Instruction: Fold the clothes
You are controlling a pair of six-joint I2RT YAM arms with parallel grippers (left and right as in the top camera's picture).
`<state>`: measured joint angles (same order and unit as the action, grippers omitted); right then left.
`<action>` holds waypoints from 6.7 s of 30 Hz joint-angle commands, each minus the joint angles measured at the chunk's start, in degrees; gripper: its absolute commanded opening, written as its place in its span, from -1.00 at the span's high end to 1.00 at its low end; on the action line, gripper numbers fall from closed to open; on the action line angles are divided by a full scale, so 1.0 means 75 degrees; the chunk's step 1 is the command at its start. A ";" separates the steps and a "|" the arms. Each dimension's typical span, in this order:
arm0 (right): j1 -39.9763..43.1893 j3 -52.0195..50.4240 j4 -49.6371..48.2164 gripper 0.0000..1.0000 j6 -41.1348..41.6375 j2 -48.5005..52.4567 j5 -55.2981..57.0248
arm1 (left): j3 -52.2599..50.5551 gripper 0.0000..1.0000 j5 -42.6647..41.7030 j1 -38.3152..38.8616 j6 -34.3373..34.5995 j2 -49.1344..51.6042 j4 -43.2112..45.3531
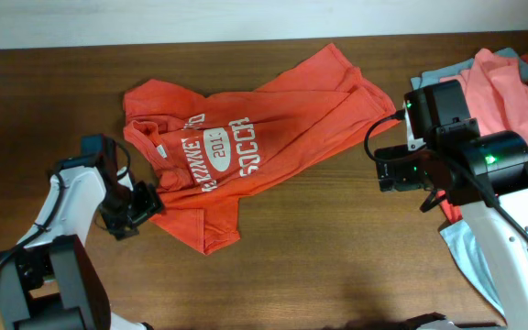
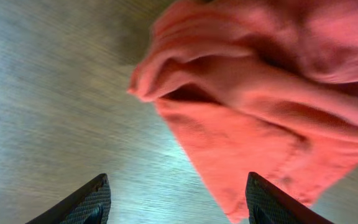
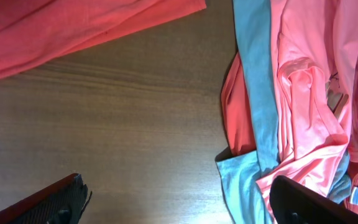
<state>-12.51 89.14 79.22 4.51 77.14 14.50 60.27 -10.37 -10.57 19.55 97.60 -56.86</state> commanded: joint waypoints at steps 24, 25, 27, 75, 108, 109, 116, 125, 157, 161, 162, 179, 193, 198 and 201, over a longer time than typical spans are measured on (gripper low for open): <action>0.0044 0.0038 0.0070 -0.97 0.0061 -0.0023 0.0009 | -0.1090 0.94 0.0300 0.0012 -0.0102 -0.0117 0.2235; 0.0044 0.0038 0.0070 -0.97 0.0061 -0.0023 0.0009 | -0.1090 0.99 0.0300 0.0012 -0.0102 -0.0117 0.2235; 0.0044 0.0038 0.0070 -0.97 0.0061 -0.0023 0.0009 | -0.1090 0.99 0.0297 0.0012 -0.0102 -0.0117 0.2229; 0.1378 0.0038 -0.4634 -0.72 0.0058 0.5307 -0.3346 | -0.1090 1.00 0.0163 -0.2363 0.0020 -0.2337 0.1696; 0.1373 -0.0015 -0.4934 -0.59 0.1364 0.6152 -0.3302 | -0.1090 0.99 0.0160 -0.2363 0.0020 -0.2337 0.1690; 0.1373 -0.0015 -0.4978 -0.59 0.1451 0.6152 -0.3273 | -0.1090 0.99 0.0160 -0.2363 0.0020 -0.2337 0.1690; 0.1373 -0.0015 -0.5158 -0.59 0.1673 0.6152 -0.3249 | -0.1090 0.99 0.0160 -0.2361 0.0020 -0.2337 0.1687; 0.1373 -0.0105 -0.5018 -0.59 0.1769 0.6152 -0.3174 | -0.1090 0.99 0.0160 -0.2363 0.0020 -0.2337 0.1687; 0.1373 -0.0399 -0.6006 -0.50 0.2066 0.6155 -0.3404 | -0.1090 0.99 0.0160 -0.2361 0.0020 -0.2337 0.1687; 0.1381 -0.0396 -0.6100 -0.51 0.2063 0.6155 -0.3398 | -0.1090 0.99 0.0163 -0.2361 0.0020 -0.2337 0.1690; 0.1381 -0.0396 -0.6146 -0.50 0.2063 0.6155 -0.3398 | -0.1090 0.99 0.0163 -0.2363 0.0020 -0.2337 0.1693; 0.1381 -0.0399 -0.6152 0.92 0.2063 0.6155 -0.3450 | -0.1090 0.99 0.0163 -0.2363 0.0020 -0.2337 0.1693; 0.1381 -0.0356 -0.4310 0.92 0.1026 0.2993 -0.1411 | -0.0265 1.00 0.0099 -0.2174 -0.0201 -0.2626 0.1166; 0.1381 -0.0356 -0.3258 0.92 0.1029 0.1166 -0.1233 | 0.0886 1.00 0.0099 -0.1580 -0.0411 -0.3115 0.0236; 0.1381 -0.0353 -0.2573 0.92 0.1029 -0.0230 -0.1209 | 0.1993 1.00 0.0093 -0.1271 -0.0627 -0.3477 -0.0557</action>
<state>-2.13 86.24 57.65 12.84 81.91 3.14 67.59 -9.41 -21.78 17.43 75.13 -57.93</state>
